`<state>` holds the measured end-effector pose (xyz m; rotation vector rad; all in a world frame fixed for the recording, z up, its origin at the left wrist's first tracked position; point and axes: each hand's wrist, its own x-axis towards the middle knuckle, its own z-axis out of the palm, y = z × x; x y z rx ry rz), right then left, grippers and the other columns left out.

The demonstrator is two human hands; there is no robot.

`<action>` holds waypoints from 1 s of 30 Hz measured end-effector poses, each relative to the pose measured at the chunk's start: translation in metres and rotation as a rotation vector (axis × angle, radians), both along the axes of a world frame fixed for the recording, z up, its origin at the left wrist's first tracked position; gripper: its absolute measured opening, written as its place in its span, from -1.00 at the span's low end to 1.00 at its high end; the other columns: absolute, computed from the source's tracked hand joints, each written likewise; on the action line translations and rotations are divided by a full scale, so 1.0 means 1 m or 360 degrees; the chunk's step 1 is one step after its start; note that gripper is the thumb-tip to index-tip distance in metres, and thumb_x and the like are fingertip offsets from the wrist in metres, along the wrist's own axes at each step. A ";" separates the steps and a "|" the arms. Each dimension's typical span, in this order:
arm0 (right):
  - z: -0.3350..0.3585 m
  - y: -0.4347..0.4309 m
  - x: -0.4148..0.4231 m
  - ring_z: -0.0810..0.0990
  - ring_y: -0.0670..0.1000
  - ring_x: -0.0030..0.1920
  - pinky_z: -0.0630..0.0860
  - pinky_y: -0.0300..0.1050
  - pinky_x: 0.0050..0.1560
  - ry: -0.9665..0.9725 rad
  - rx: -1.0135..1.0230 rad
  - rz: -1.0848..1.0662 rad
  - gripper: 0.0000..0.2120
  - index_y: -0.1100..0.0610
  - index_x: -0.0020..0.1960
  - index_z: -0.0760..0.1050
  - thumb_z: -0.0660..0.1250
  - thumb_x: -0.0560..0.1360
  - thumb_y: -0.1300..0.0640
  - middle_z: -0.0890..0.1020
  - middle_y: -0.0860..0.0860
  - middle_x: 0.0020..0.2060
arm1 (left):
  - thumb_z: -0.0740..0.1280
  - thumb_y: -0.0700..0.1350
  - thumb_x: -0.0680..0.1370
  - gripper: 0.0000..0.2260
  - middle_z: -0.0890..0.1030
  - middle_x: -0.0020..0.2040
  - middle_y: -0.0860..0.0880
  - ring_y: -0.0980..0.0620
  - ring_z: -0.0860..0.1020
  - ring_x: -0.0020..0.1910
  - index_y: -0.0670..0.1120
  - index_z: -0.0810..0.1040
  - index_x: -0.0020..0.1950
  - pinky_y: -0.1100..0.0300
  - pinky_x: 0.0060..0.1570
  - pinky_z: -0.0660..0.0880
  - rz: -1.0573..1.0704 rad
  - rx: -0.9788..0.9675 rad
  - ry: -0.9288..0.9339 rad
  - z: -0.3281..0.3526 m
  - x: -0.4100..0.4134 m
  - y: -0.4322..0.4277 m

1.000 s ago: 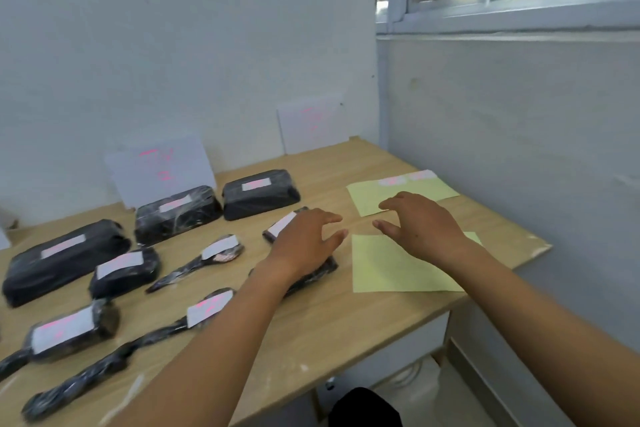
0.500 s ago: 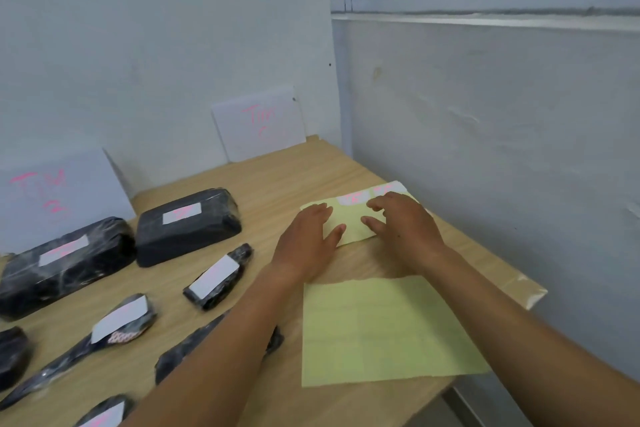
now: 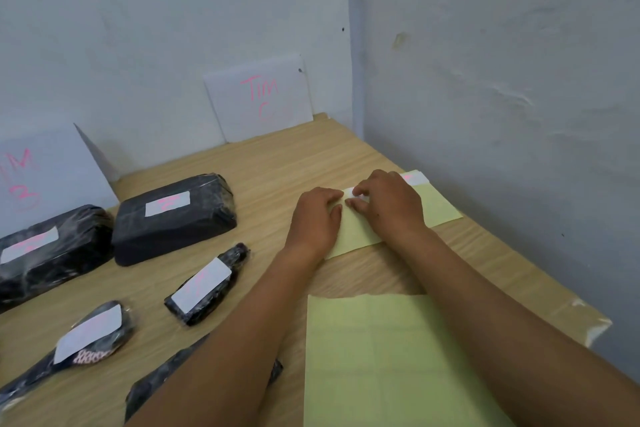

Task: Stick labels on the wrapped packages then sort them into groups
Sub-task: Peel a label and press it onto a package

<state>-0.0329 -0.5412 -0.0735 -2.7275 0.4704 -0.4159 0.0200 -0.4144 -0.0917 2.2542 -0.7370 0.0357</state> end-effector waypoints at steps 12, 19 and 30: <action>-0.005 0.011 0.011 0.48 0.12 0.02 0.26 -0.07 -0.23 -0.0028 -0.0348 -0.0111 -0.77 0.18 -0.01 0.54 0.13 0.59 0.13 0.56 0.08 -0.02 | 0.35 -0.17 0.53 -0.79 0.58 0.12 -0.04 0.00 0.48 0.15 -0.13 0.60 0.15 0.38 0.09 0.26 0.0082 -0.0136 -0.0032 -0.009 0.003 -0.005; -0.003 0.004 0.008 0.51 0.11 -0.04 0.39 -0.04 -0.03 -0.0187 0.0317 -0.0048 -0.78 0.21 -0.10 0.49 0.19 0.58 0.09 0.56 0.11 -0.07 | 0.33 0.04 0.53 -0.72 0.51 0.09 0.00 0.01 0.41 0.14 -0.02 0.56 0.20 0.28 0.08 0.31 0.0172 -0.0046 -0.0038 -0.004 0.000 -0.009; -0.006 -0.013 0.006 0.46 -0.06 -0.20 0.32 -0.36 -0.28 -0.0391 0.0915 -0.0119 -0.78 0.20 -0.10 0.47 0.12 0.61 0.14 0.54 -0.02 -0.20 | 0.25 0.10 0.57 -0.59 0.40 0.19 0.01 -0.01 0.32 0.20 0.04 0.42 0.39 0.14 0.20 0.35 0.0139 0.0191 -0.0082 -0.003 -0.002 -0.007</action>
